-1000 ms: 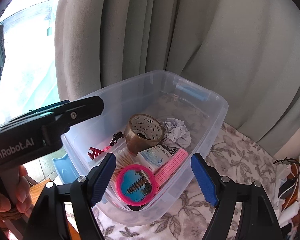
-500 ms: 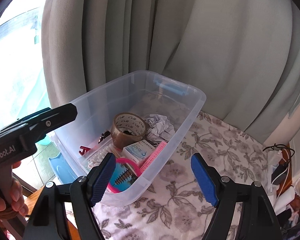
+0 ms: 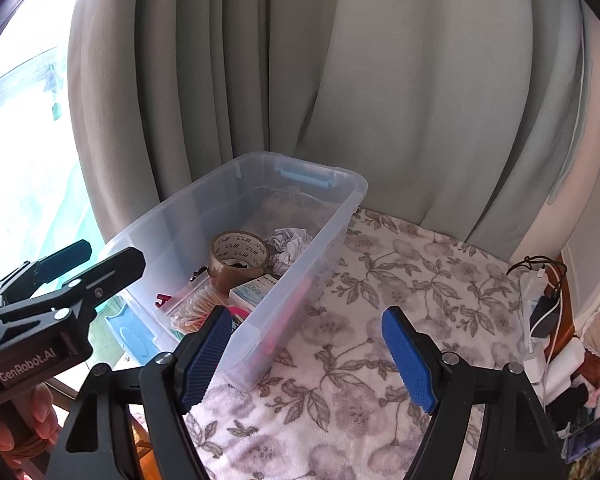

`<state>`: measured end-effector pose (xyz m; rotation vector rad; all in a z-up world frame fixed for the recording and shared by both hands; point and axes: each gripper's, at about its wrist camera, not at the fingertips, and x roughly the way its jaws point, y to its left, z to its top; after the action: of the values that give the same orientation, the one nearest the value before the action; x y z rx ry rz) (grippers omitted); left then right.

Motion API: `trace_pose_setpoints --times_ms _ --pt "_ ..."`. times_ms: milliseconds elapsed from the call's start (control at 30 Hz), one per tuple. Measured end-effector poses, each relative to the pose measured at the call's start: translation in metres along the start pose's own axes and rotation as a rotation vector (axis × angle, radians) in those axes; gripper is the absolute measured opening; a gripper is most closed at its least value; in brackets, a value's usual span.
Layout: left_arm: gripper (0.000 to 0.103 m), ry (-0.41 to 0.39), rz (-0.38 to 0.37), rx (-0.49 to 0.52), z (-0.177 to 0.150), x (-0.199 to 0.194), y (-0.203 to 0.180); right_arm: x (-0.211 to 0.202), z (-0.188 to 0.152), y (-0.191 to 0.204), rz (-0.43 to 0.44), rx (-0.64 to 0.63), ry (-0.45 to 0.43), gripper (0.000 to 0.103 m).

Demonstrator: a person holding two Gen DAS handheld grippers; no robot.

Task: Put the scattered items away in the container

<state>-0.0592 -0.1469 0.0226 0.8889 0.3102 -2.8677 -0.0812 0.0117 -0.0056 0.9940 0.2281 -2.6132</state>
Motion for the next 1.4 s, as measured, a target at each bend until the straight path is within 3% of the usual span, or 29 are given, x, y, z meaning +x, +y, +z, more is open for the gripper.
trace_pose_setpoints --times_ms 133,200,300,633,1400 --pt "0.086 0.011 0.122 0.059 0.001 -0.007 -0.013 -0.007 -0.001 -0.002 0.012 0.012 0.03 0.081" --pt "0.086 0.027 0.14 0.075 0.001 -0.008 -0.016 -0.011 -0.001 -0.003 0.031 0.024 0.042 0.081" --pt "0.086 0.058 0.122 0.071 0.001 -0.011 -0.016 -0.016 0.0 -0.006 0.062 0.053 0.063 0.081" --pt "0.086 0.121 0.121 0.071 0.004 -0.022 -0.016 -0.03 0.003 -0.001 0.047 0.102 0.15 0.081" --pt "0.086 0.131 0.094 0.044 0.01 -0.036 -0.009 -0.048 0.009 0.009 0.032 0.111 0.177 0.081"
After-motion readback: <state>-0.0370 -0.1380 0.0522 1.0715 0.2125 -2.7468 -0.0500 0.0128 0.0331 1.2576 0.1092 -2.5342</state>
